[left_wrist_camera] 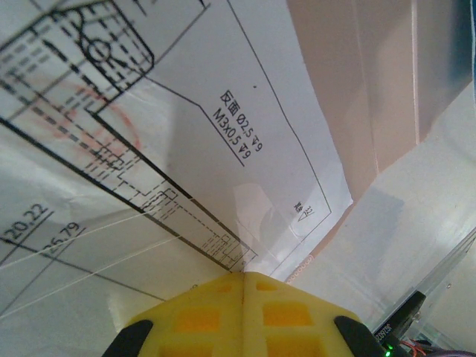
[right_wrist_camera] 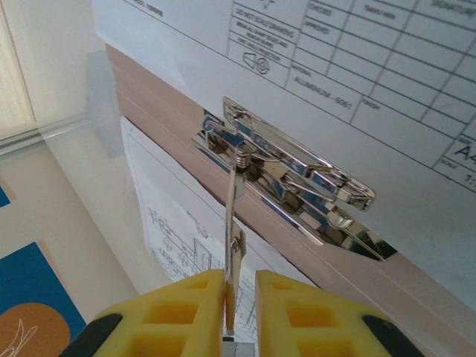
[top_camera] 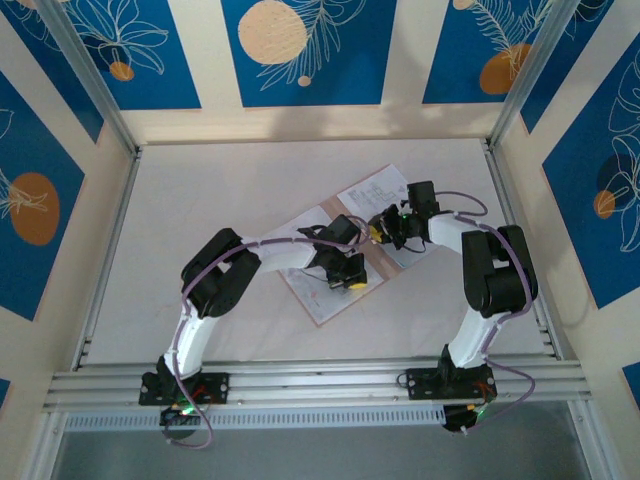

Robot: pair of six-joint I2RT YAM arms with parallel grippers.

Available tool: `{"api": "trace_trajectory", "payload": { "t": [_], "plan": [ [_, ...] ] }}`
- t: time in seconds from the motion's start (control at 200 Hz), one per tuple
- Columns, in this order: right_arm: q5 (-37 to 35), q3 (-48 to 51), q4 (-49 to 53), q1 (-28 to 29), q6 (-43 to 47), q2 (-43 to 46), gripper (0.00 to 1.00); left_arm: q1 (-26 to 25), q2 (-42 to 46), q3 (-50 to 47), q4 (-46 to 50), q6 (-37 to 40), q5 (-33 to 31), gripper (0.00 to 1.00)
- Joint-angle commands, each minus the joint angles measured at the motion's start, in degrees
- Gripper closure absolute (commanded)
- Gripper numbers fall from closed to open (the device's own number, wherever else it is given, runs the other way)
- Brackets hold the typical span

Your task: Put the files into the folder

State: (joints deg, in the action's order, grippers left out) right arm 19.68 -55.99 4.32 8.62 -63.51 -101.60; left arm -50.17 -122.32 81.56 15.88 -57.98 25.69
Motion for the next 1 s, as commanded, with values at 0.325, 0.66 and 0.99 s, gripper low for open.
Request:
{"api": "trace_trajectory", "payload": {
  "t": [0.325, 0.66, 0.99],
  "plan": [
    [0.6, -1.2, 1.0, 0.3, -0.6, 0.0, 0.85, -0.4, -2.6, -0.5, 5.2, 0.5, -2.8, 0.97],
    [0.3, -0.4, 1.1, 0.4, -1.0, 0.9, 0.89, -0.4, -2.6, -0.5, 5.3, 0.5, -2.8, 0.97],
    [-0.6, 0.9, 1.3, 0.1, -0.5, 0.2, 0.96, -0.2, -2.0, -1.3, 4.9, 0.1, -2.8, 0.98]
  ]
}}
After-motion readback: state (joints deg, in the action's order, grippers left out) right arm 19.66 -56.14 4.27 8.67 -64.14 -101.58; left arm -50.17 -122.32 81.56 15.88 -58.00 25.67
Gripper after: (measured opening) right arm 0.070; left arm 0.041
